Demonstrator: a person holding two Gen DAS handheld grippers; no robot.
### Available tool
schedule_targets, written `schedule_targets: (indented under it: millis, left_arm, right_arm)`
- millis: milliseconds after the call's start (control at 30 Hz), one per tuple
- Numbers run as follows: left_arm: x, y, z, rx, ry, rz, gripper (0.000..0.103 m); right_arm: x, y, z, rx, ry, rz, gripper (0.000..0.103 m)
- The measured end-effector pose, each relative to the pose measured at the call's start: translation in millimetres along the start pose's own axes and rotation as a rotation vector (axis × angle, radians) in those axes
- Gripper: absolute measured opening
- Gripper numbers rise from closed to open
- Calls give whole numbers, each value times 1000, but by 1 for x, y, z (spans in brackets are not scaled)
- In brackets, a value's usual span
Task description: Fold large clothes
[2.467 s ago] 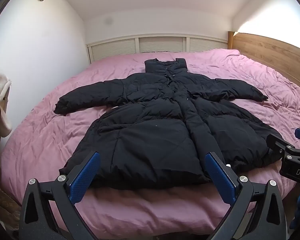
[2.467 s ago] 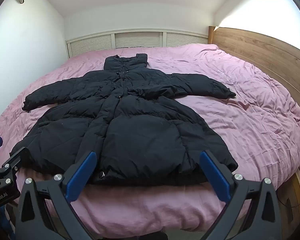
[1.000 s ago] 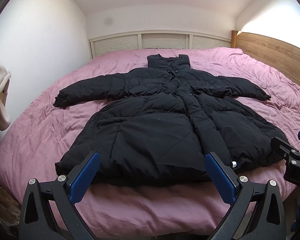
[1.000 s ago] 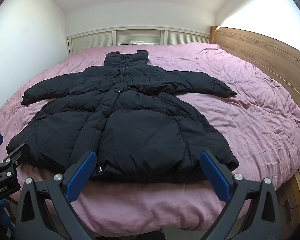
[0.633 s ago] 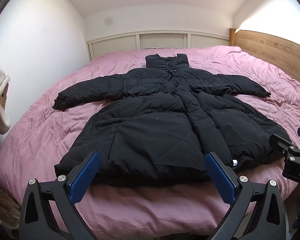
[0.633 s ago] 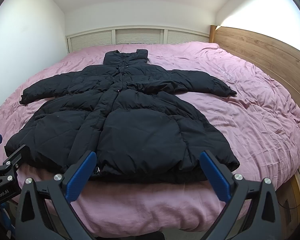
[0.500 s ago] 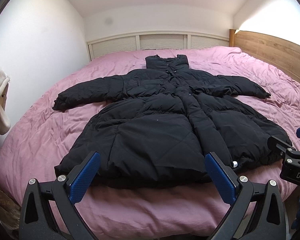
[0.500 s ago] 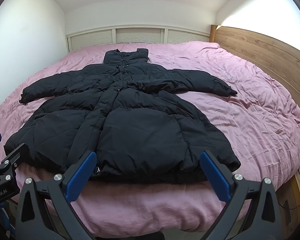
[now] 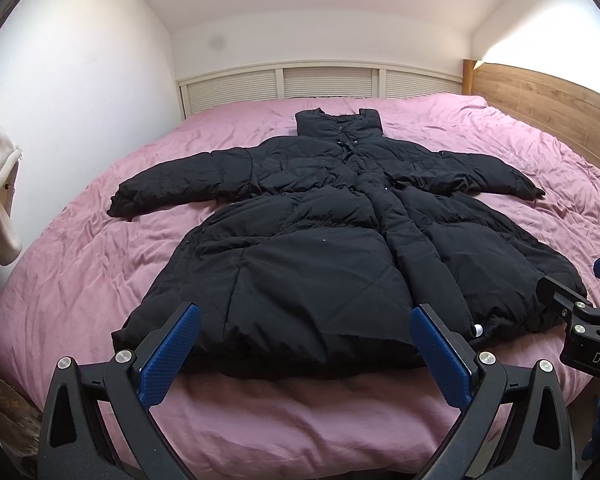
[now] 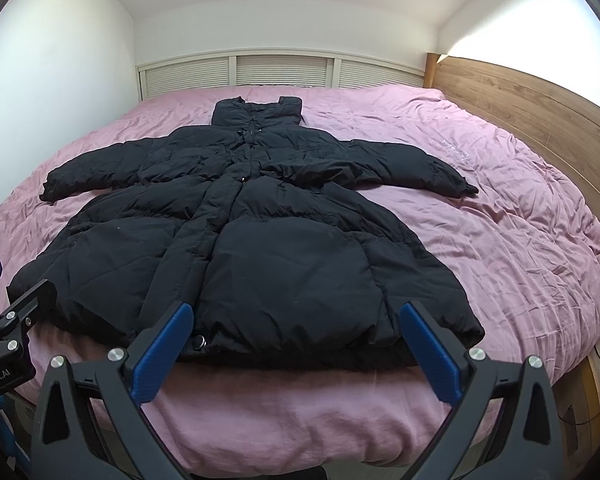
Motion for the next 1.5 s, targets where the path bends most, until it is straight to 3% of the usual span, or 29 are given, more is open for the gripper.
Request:
schedule_targets:
  millis: [900, 1267, 1500]
  left_arm:
    - [-12, -17, -2, -66, 32, 49, 102]
    - [-24, -18, -5, -32, 37, -24, 102]
    - [-29, -27, -14, -32, 64, -6, 102]
  right_arm:
    - [-5, -13, -1, -14, 1, -9, 103]
    - [-9, -21, -3, -18, 0, -21, 103]
    - [-7, -35, -4, -39, -8, -33, 103]
Point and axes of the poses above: each gripper's, at about its wrist camera, not at the fingertips, and y roughly against the way its jaws point, x to its right, z to its underside, the point moved 4 cm from there along -y, roughly the way its jaws point, and after that the axes turned 4 degrees about y, right-handed, at the moved point
